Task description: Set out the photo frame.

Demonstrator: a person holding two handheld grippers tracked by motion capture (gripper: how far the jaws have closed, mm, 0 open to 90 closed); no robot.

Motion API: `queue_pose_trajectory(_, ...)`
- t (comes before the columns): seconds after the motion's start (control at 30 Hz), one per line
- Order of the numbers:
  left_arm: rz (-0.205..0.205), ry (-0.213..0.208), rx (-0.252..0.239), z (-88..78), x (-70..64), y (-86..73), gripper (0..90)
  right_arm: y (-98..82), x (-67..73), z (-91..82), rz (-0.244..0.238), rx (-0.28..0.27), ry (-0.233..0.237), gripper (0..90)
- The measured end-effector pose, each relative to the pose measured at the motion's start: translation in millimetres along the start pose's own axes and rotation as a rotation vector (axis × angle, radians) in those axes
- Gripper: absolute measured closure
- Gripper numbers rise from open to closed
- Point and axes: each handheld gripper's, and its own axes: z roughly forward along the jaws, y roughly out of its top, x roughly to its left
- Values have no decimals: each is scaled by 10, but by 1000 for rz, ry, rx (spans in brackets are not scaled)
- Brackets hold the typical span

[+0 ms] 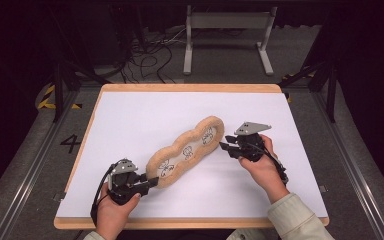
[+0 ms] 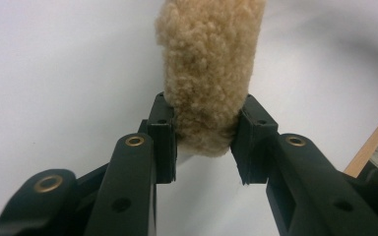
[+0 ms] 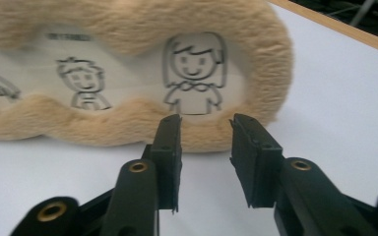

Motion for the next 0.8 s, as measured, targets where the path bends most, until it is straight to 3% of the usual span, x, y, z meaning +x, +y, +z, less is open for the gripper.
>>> queue_pose_trajectory(0.2, 6, -1, 1, 0, 13, 4, 660, 72, -214, 163, 22, -4, -5, 603)
queue_pose_trajectory(0.37, -4, -12, 1, 1, 27, 2, 661, 115, -332, 304, 11, 4, -9, 616)
queue_pose_trajectory(0.7, -4, -17, 5, 1, 31, 6, 661, 108, -483, 534, 45, 1, 41, 592)
queue_pose_trajectory(0.8, -7, -22, 6, 2, 31, 7, 661, 134, -524, 579, 53, 3, 83, 582)
